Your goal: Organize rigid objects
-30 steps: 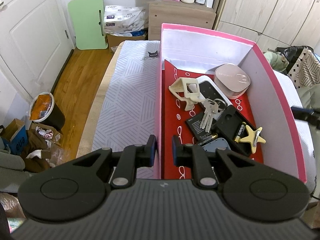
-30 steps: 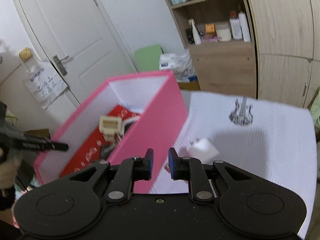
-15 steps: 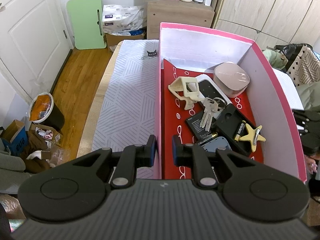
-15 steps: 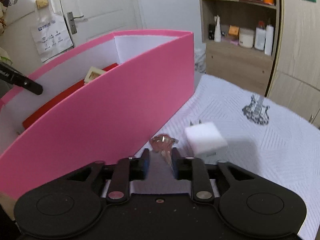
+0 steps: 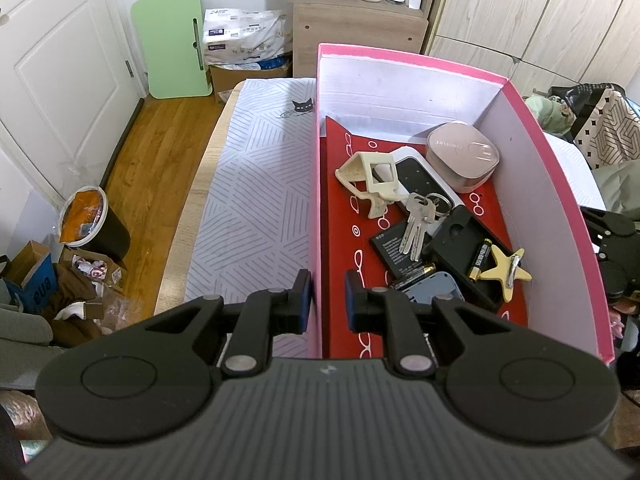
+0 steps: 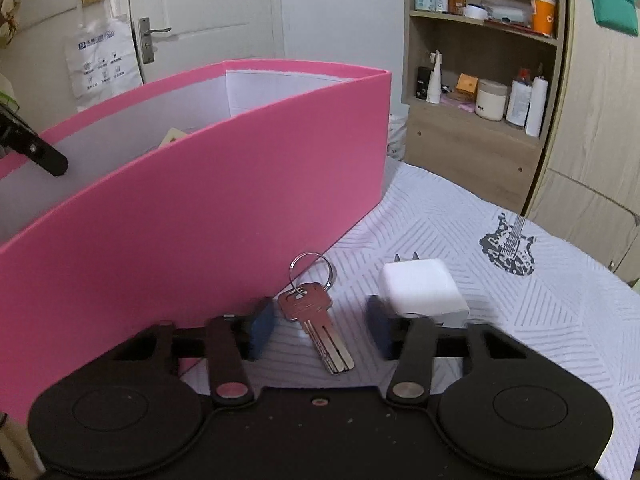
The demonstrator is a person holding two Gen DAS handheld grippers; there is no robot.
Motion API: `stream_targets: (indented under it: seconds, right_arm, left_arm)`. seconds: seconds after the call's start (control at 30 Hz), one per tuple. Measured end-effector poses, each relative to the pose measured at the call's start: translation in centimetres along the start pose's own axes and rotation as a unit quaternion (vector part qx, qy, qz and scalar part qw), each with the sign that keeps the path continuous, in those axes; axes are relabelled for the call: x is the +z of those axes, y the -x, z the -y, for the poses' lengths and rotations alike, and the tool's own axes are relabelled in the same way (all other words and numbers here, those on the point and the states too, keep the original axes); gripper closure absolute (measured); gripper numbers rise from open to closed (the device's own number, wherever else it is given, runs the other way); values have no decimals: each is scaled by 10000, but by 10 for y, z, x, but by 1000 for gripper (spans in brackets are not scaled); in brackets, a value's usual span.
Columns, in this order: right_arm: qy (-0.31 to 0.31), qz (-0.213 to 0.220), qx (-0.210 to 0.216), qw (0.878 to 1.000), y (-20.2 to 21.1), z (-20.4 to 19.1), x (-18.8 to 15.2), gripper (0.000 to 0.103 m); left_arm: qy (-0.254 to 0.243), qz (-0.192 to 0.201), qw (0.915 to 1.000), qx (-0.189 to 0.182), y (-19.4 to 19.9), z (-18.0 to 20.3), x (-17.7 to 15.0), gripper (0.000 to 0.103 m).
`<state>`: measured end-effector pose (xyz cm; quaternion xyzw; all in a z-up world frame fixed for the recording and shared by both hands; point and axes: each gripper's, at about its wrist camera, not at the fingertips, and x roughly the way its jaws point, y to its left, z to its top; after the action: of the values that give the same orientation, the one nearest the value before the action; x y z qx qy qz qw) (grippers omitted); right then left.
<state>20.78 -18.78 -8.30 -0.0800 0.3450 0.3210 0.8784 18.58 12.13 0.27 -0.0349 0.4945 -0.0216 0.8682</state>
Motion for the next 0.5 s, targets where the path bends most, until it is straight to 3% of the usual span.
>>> stream_targets:
  seconds: [0.03, 0.13, 0.2, 0.5]
  right_arm:
    - [-56, -18, 23, 10000, 1, 1, 0, 81]
    - [-312, 15, -1, 9995, 3, 4, -1, 83]
    - [-455, 82, -33, 9989, 7, 7, -2, 91]
    - [-887, 132, 16, 9960, 27, 15, -10, 91]
  left_arm:
    - [7, -2, 10000, -7, 0, 0, 0, 88]
    - [3, 1, 10000, 5, 0, 1, 0, 87]
    - [9, -4, 10000, -10, 0, 0, 0, 87]
    - [22, 1, 10000, -13, 0, 0, 0, 87]
